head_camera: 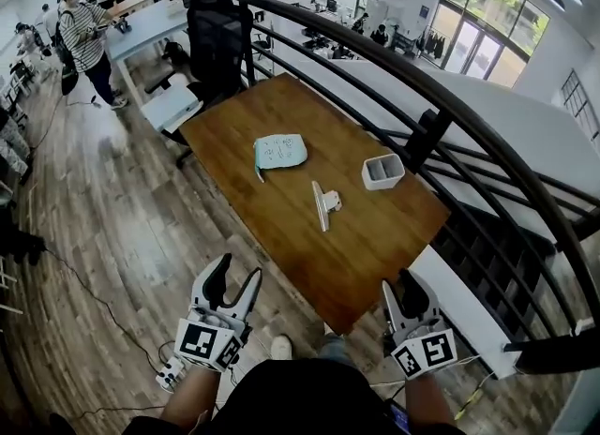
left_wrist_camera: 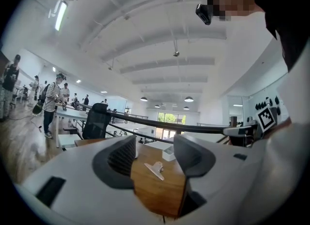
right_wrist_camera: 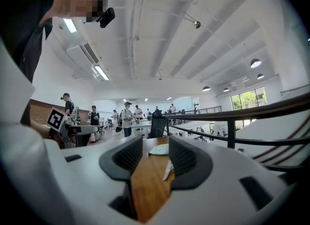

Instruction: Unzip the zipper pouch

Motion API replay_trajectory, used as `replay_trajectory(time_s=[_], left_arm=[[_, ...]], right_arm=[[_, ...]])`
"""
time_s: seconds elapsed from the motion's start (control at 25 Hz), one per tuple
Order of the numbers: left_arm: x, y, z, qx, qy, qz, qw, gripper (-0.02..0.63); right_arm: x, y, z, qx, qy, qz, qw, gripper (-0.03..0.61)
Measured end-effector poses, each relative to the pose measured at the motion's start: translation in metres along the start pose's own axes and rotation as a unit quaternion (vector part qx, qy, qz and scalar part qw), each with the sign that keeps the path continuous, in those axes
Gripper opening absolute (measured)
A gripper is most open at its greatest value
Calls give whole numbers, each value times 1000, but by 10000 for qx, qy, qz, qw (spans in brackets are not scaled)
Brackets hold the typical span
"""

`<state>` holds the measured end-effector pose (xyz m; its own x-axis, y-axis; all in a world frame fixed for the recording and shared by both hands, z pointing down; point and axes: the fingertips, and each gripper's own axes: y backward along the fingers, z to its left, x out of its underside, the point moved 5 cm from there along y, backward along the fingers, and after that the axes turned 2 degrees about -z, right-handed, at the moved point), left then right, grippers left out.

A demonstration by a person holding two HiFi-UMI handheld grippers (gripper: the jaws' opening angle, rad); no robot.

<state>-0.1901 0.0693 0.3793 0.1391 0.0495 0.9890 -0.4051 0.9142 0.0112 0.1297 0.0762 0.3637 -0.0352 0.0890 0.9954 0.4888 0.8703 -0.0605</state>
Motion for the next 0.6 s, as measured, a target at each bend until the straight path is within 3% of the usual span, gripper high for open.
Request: replay_trajectory(time_s=[0.4, 0.6], left_arm=[[-10, -57, -8, -903, -26, -130, 9958, 238], [0, -94, -22, -1088, -102, -55, 9940, 238]], right_arm=[[-13, -82, -75, -933, -90, -63, 9956, 160], [-9, -115, -109, -1390, -255, 85, 9899, 161]])
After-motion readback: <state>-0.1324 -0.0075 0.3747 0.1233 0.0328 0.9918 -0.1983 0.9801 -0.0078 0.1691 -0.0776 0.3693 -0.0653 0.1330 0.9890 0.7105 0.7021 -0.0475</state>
